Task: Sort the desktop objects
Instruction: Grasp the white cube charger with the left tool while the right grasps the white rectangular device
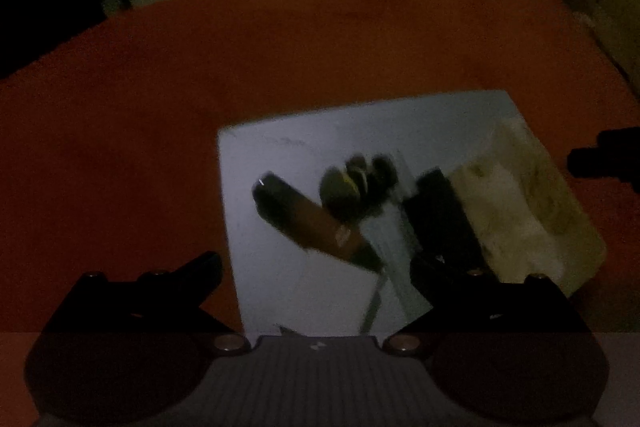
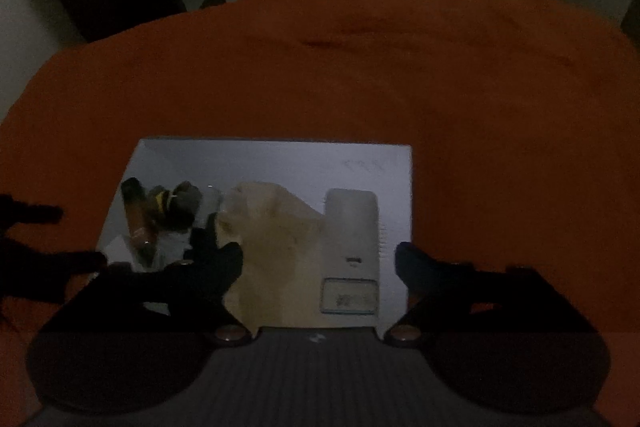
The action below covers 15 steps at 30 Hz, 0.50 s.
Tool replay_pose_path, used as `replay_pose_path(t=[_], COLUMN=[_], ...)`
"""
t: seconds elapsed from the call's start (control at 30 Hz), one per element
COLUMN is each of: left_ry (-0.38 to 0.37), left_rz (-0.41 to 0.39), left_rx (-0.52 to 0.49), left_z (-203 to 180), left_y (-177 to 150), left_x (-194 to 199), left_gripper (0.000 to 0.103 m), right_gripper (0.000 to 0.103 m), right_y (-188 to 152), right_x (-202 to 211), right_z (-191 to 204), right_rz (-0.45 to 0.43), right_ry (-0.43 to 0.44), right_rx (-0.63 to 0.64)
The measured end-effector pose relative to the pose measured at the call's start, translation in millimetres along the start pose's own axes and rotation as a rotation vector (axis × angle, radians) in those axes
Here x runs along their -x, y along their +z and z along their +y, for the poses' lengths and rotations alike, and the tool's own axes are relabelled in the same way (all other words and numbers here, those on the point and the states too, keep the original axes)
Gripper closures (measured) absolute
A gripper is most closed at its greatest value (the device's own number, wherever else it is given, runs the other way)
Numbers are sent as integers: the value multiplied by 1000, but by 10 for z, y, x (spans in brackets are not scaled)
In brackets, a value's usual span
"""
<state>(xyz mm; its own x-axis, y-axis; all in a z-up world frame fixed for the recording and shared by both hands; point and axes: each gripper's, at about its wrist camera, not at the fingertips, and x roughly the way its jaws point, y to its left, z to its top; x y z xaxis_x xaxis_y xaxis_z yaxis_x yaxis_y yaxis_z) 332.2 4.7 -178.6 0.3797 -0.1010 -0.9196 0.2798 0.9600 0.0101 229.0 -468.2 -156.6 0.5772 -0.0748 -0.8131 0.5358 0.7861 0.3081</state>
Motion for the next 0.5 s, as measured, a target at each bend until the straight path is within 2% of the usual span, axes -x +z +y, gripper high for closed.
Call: replay_pose_path(t=[0.03,0.07,0.13,0.5], left_ry=[-2,-1,-11,-19], left_rz=[6,11,15,26], left_rx=[-5,-11,-32,-130], left_z=[9,13,12,-7], left_y=[-12,-17,-32,-111], left_x=[-14,-26,-49,-86], left_gripper=[35,37,37,36], right_gripper=[30,31,35,36], right_y=[-3,-3,-4,-36], right_x=[-18,-31,-55,-268], right_z=[-19,-33,-58,-199], right_rz=[3,6,12,56], right_ry=[0,-2,-26,-27], right_rx=[4,6,0,-56])
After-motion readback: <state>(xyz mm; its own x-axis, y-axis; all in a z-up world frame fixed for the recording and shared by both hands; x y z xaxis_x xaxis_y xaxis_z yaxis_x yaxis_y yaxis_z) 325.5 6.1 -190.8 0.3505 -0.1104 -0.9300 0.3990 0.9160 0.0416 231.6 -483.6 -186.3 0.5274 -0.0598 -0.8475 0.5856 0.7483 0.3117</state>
